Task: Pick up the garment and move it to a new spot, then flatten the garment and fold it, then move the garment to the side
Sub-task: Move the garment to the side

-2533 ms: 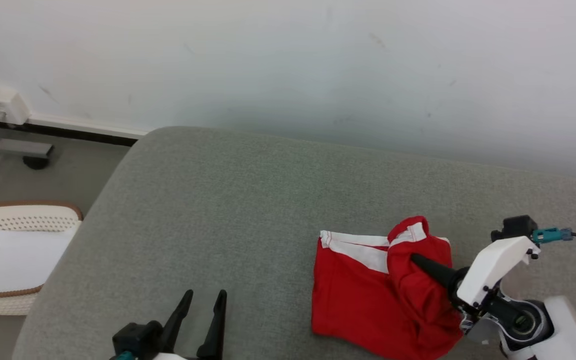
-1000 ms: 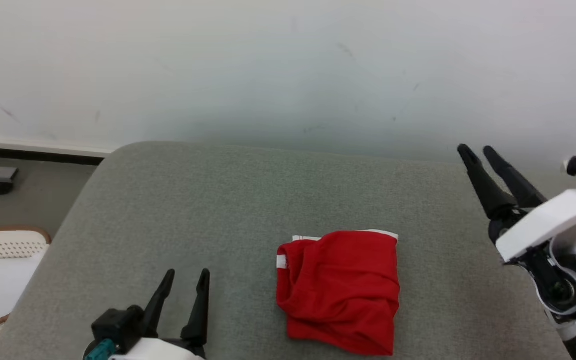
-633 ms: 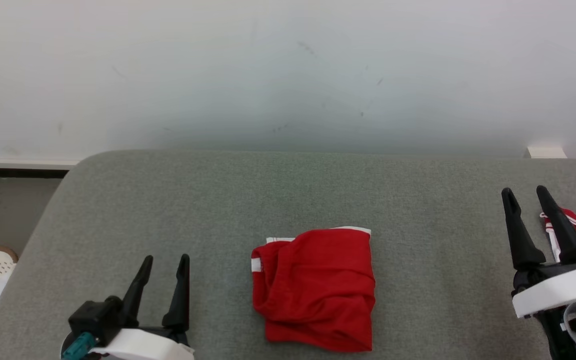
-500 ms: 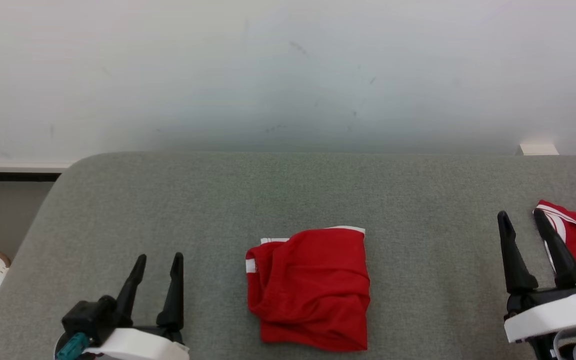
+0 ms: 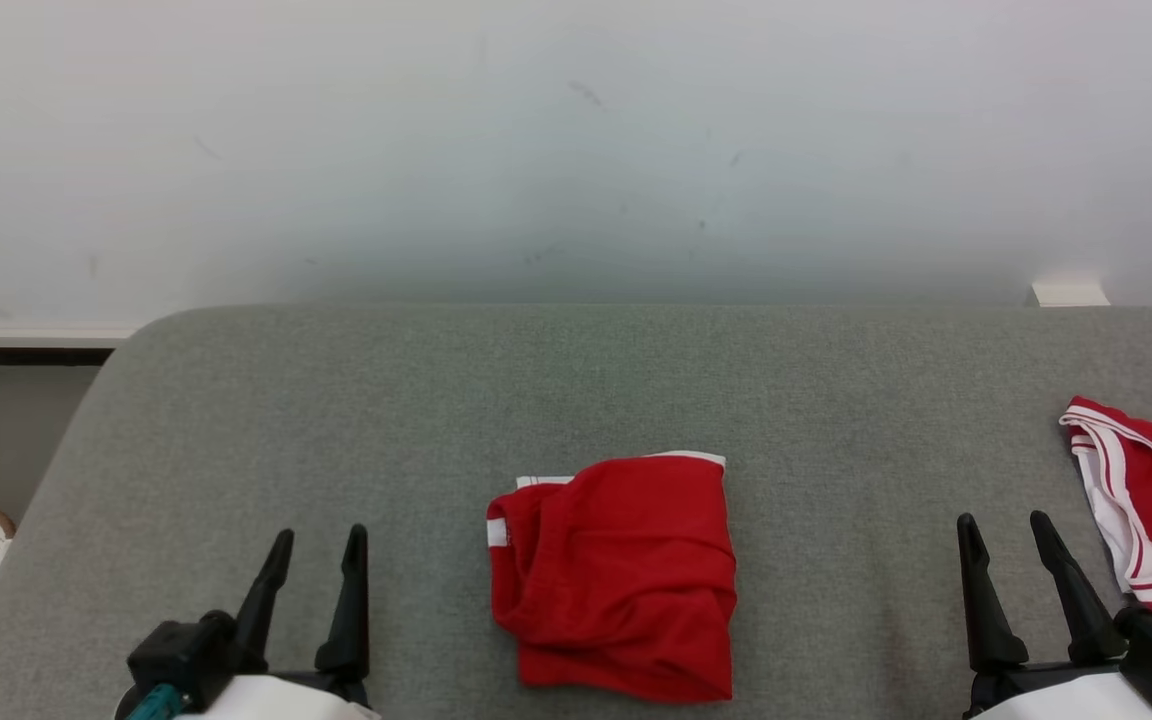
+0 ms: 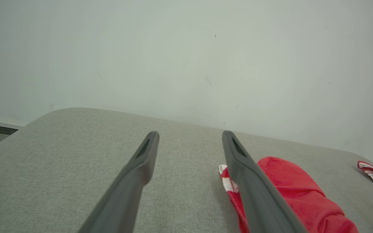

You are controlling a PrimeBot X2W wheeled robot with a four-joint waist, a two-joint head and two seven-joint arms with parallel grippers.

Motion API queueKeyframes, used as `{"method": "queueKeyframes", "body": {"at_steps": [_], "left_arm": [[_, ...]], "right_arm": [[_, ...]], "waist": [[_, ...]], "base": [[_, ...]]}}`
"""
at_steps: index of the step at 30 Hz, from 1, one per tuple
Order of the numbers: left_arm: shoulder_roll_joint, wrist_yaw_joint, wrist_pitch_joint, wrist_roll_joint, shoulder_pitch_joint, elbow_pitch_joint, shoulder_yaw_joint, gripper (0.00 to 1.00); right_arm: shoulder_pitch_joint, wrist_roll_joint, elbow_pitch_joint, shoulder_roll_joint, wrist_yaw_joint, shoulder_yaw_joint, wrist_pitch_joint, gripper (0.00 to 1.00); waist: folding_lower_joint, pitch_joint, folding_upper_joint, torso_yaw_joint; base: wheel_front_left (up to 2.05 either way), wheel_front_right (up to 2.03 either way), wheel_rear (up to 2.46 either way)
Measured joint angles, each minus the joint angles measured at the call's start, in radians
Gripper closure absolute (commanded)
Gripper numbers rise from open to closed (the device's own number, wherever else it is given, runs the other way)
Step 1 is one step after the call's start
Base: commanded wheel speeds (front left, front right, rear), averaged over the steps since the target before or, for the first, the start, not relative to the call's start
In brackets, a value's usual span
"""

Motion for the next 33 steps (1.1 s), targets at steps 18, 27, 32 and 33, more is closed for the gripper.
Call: {"method": "queueKeyframes", "body": {"at_steps": [18, 27, 32, 33], "left_arm": [[-0.006, 0.0, 0.0, -0.006, -0.009, 0.008, -0.036, 0.0], [-0.006, 0.0, 0.0, -0.011, -0.011, 0.022, -0.037, 0.0], [-0.007, 0.0, 0.0, -0.011, -0.011, 0.023, -0.038, 0.0], [-0.007, 0.0, 0.0, -0.011, -0.012, 0.023, -0.038, 0.0]], "right_arm": [[-0.22, 0.084, 0.3, 0.038, 0.0, 0.182, 0.184, 0.0], [-0.357, 0.174, 0.566, 0.05, 0.0, 0.184, 0.39, 0.0], [-0.403, 0.288, 0.634, 0.053, 0.0, 0.24, 0.487, 0.0], [-0.409, 0.317, 0.643, 0.053, 0.0, 0.256, 0.508, 0.0]], "waist": [[0.0001, 0.004, 0.0, 0.096], [0.0, 0.012, 0.0, 0.176], [0.0, 0.014, 0.0, 0.202], [0.0, 0.015, 0.0, 0.205]], "base": [[0.0, 0.0, 0.0], [0.0, 0.0, 0.0], [0.0, 0.0, 0.0], [0.0, 0.0, 0.0]]}}
